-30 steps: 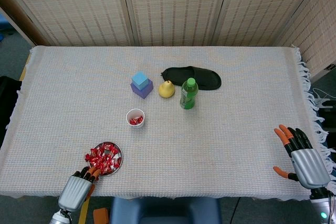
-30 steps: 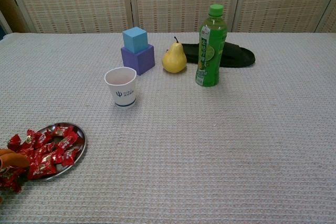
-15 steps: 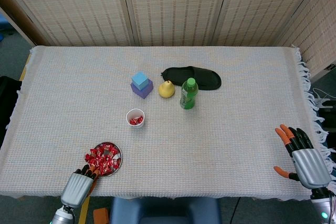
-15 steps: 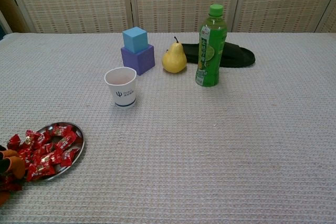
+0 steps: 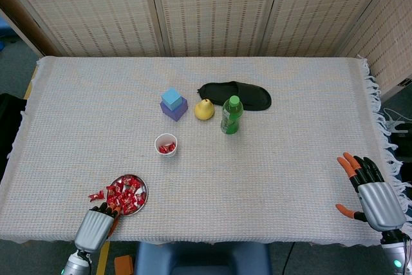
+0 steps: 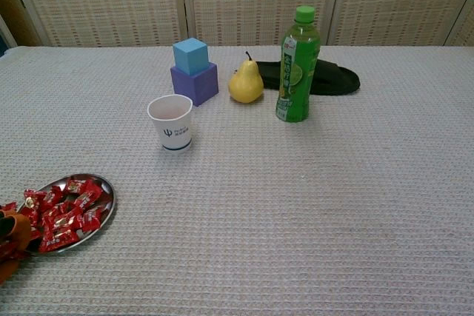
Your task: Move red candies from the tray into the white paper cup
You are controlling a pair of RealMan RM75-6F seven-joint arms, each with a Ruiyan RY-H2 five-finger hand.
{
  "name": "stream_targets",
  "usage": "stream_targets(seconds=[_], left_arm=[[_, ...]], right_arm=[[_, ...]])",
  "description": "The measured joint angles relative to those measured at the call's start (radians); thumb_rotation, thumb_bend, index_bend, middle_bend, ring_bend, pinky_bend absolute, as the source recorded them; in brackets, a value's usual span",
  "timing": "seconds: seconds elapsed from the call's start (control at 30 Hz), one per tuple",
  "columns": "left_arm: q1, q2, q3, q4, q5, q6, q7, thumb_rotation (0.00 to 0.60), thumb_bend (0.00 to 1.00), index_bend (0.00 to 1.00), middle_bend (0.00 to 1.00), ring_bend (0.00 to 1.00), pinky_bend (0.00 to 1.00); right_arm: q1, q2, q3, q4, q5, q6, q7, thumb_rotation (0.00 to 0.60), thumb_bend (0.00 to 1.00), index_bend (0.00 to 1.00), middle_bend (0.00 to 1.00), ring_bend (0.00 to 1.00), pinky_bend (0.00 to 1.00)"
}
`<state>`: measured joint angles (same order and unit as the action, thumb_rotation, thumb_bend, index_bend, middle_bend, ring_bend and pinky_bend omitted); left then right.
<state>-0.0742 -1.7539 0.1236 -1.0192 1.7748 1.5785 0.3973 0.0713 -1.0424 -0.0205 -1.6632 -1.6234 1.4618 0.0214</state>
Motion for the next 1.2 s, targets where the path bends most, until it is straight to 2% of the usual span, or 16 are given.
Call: stream_targets(seconds=[0.4,0.7,0.9,1.07,1.2], left_arm=[[-0.013,0.048,-0.014,-0.063,-0.014,-0.004,-0.060,0.600,0.38,0.55,0.60,0.53,0.86],[-0.043,0.166,-0.022,-0.256,-0.036,-0.032,-0.202,0.600,0.38,0.54,0.61,0.54,0.87],[-0.120,0.249,-0.085,-0.411,-0.041,-0.077,-0.215,0.600,0.38,0.54,0.61,0.54,0.87],[-0.221,0.280,-0.163,-0.512,-0.069,-0.193,-0.196,0.600,0.38,0.54,0.61,0.54,0.87],[-0.317,0.274,-0.241,-0.550,-0.142,-0.321,-0.176,0.600,0.39,0.55,0.61,0.54,0.87]], right_arm=[[0.004,-0.005,0.003,0.001,0.009,-0.009,-0.008,0.600,0.02,0.00,0.00,0.00,0.00],[0.005,-0.007,0.005,-0.002,0.016,-0.011,-0.012,0.600,0.02,0.00,0.00,0.00,0.00],[0.007,-0.009,0.009,-0.002,0.022,-0.014,-0.016,0.600,0.02,0.00,0.00,0.00,0.00],[0.008,-0.011,0.016,-0.001,0.039,-0.017,-0.019,0.600,0.02,0.00,0.00,0.00,0.00],[0.010,-0.011,0.025,0.001,0.059,-0.023,-0.016,0.600,0.02,0.00,0.00,0.00,0.00]])
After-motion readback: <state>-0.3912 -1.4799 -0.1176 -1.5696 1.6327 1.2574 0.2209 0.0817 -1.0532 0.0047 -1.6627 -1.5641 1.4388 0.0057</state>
